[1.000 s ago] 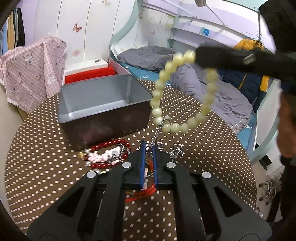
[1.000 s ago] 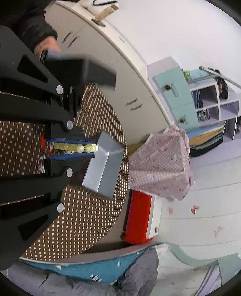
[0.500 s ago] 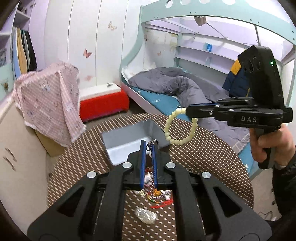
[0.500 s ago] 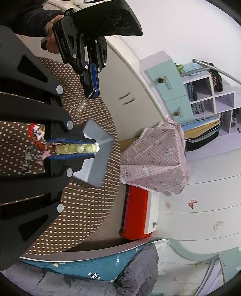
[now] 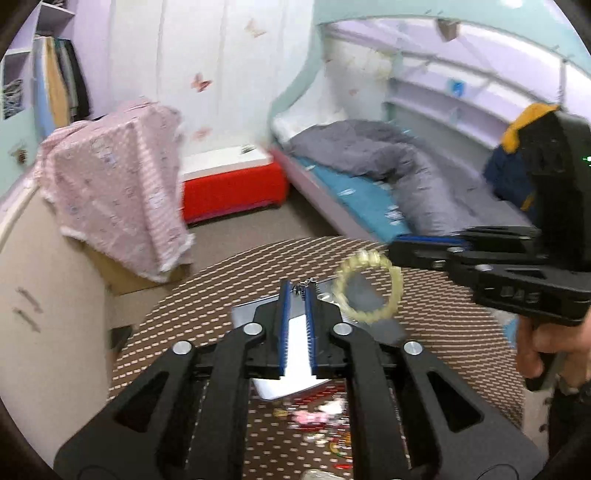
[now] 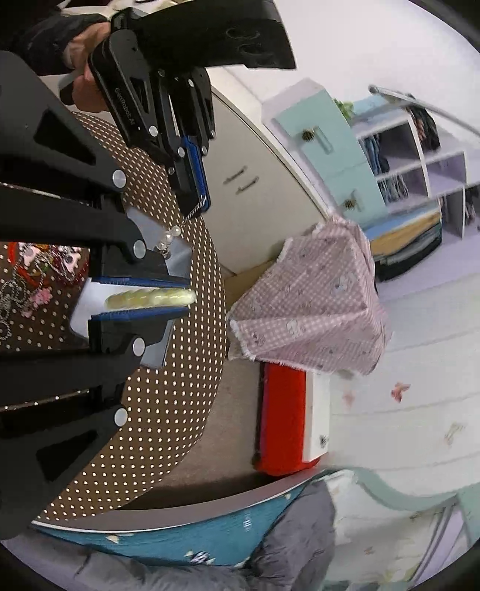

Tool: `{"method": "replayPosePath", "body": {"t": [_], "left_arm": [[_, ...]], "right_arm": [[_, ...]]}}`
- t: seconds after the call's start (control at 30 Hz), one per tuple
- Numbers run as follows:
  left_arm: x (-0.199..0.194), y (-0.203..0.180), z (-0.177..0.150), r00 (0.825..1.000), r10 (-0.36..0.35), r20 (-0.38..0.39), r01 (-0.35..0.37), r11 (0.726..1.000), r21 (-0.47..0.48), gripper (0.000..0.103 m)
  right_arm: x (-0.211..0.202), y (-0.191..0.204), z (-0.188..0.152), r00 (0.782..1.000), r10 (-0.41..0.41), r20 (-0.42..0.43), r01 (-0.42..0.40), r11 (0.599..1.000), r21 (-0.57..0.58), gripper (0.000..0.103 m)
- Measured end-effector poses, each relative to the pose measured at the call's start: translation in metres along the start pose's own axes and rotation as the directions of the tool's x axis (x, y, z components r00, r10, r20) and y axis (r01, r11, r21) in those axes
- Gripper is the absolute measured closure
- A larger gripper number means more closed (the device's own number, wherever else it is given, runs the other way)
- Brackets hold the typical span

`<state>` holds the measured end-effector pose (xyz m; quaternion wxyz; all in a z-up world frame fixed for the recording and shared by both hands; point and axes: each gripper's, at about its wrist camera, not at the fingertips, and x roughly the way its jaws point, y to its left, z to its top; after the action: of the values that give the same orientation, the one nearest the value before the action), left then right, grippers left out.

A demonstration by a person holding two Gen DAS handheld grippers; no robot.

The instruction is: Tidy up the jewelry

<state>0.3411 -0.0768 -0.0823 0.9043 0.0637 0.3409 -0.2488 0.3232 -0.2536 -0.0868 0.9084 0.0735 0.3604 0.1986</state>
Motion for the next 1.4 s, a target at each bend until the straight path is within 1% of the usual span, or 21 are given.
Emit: {"method": "replayPosePath", "body": {"t": [0.03, 0.07, 0.1, 0.17, 0.2, 0.27, 0.33, 0.43, 0.5, 0.67, 0.77, 0.9, 1.0, 1.03, 1.07, 1.1, 1.13, 1.2, 1.23, 1.3, 1.4], "left_arm": [[0.001, 0.003, -0.001, 0.999, 0.036, -0.003, -0.036, 0.999, -0.020, 0.047], [-0.003, 0.007, 0.000, 0.998, 0.063, 0.021, -0.062, 0.997, -0.039, 0.009], [-0.011, 0.009, -0.002, 0.994, 0.080, 0.070, -0.076, 0.996, -0.053, 0.006], [-0.019, 0.011, -0.004, 0.992, 0.097, 0.079, -0.093, 0.994, -0.061, 0.006], [-0.022, 0.011, -0.005, 0.990, 0.120, 0.076, -0.115, 0.991, -0.062, 0.006], [-0.029, 0.012, -0.007, 0.982, 0.170, 0.080, -0.166, 0.984, -0.057, 0.006], [-0.037, 0.012, -0.008, 0.977, 0.190, 0.093, -0.185, 0.981, -0.060, 0.006], [-0.052, 0.013, -0.013, 0.976, 0.184, 0.119, -0.175, 0.981, -0.083, 0.006], [-0.056, 0.013, -0.012, 0.979, 0.162, 0.122, -0.153, 0.985, -0.083, 0.006], [-0.050, 0.012, -0.009, 0.984, 0.144, 0.109, -0.135, 0.987, -0.091, 0.006], [-0.043, 0.008, -0.008, 0.983, 0.152, 0.099, -0.145, 0.987, -0.070, 0.006], [-0.022, 0.003, -0.004, 0.987, 0.160, 0.027, -0.159, 0.987, -0.030, 0.006], [0.006, 0.005, 0.004, 0.983, 0.160, -0.087, -0.163, 0.986, -0.033, 0.006], [0.016, 0.006, 0.006, 0.979, 0.158, -0.132, -0.164, 0.986, -0.034, 0.006], [0.035, 0.007, 0.008, 0.959, 0.150, -0.240, -0.160, 0.987, -0.020, 0.006], [0.048, 0.006, 0.007, 0.936, 0.162, -0.312, -0.169, 0.986, 0.004, 0.006], [0.061, 0.003, 0.005, 0.907, 0.206, -0.368, -0.204, 0.978, 0.046, 0.006], [0.069, 0.001, 0.001, 0.886, 0.252, -0.389, -0.238, 0.968, 0.085, 0.006], [0.069, 0.001, 0.000, 0.888, 0.245, -0.388, -0.233, 0.969, 0.080, 0.006], [0.062, 0.006, -0.001, 0.911, 0.209, -0.357, -0.215, 0.976, 0.023, 0.006], [0.046, 0.012, -0.005, 0.934, 0.190, -0.302, -0.209, 0.977, -0.032, 0.006]], "right_arm": [[-0.002, -0.003, 0.000, 1.000, -0.017, 0.009, 0.017, 1.000, 0.015, 0.062], [-0.006, -0.006, -0.001, 0.999, -0.034, 0.029, 0.033, 0.999, 0.026, 0.036], [-0.015, -0.008, -0.004, 0.997, -0.051, 0.062, 0.049, 0.998, 0.034, 0.027], [-0.028, -0.012, -0.006, 0.991, -0.081, 0.103, 0.075, 0.996, 0.054, 0.010], [-0.032, -0.014, -0.007, 0.989, -0.091, 0.116, 0.084, 0.994, 0.064, 0.007], [-0.042, -0.016, -0.007, 0.985, -0.108, 0.135, 0.097, 0.992, 0.084, 0.007], [-0.048, -0.018, -0.006, 0.981, -0.122, 0.149, 0.108, 0.990, 0.094, 0.007], [-0.058, -0.016, -0.005, 0.978, -0.126, 0.169, 0.110, 0.989, 0.100, 0.007], [-0.062, -0.014, -0.004, 0.977, -0.117, 0.180, 0.099, 0.989, 0.106, 0.007], [-0.067, -0.009, -0.007, 0.977, -0.106, 0.187, 0.089, 0.991, 0.099, 0.007], [-0.067, -0.007, -0.011, 0.978, -0.105, 0.183, 0.089, 0.992, 0.095, 0.007], [-0.059, -0.009, -0.014, 0.981, -0.102, 0.166, 0.085, 0.991, 0.105, 0.007], [-0.055, -0.012, -0.017, 0.982, -0.100, 0.158, 0.083, 0.991, 0.109, 0.007], [-0.055, -0.013, -0.018, 0.983, -0.099, 0.155, 0.082, 0.990, 0.111, 0.007], [-0.053, -0.014, -0.018, 0.983, -0.100, 0.152, 0.083, 0.990, 0.114, 0.007], [-0.052, -0.015, -0.018, 0.984, -0.102, 0.150, 0.085, 0.990, 0.116, 0.007], [-0.052, -0.016, -0.018, 0.984, -0.100, 0.148, 0.083, 0.990, 0.117, 0.007], [-0.052, -0.017, -0.018, 0.984, -0.097, 0.148, 0.080, 0.990, 0.117, 0.007], [-0.052, -0.017, -0.018, 0.984, -0.098, 0.148, 0.081, 0.990, 0.116, 0.007], [-0.051, -0.018, -0.019, 0.984, -0.100, 0.145, 0.084, 0.990, 0.110, 0.007], [-0.048, -0.019, -0.021, 0.986, -0.097, 0.132, 0.082, 0.991, 0.108, 0.007]]}}
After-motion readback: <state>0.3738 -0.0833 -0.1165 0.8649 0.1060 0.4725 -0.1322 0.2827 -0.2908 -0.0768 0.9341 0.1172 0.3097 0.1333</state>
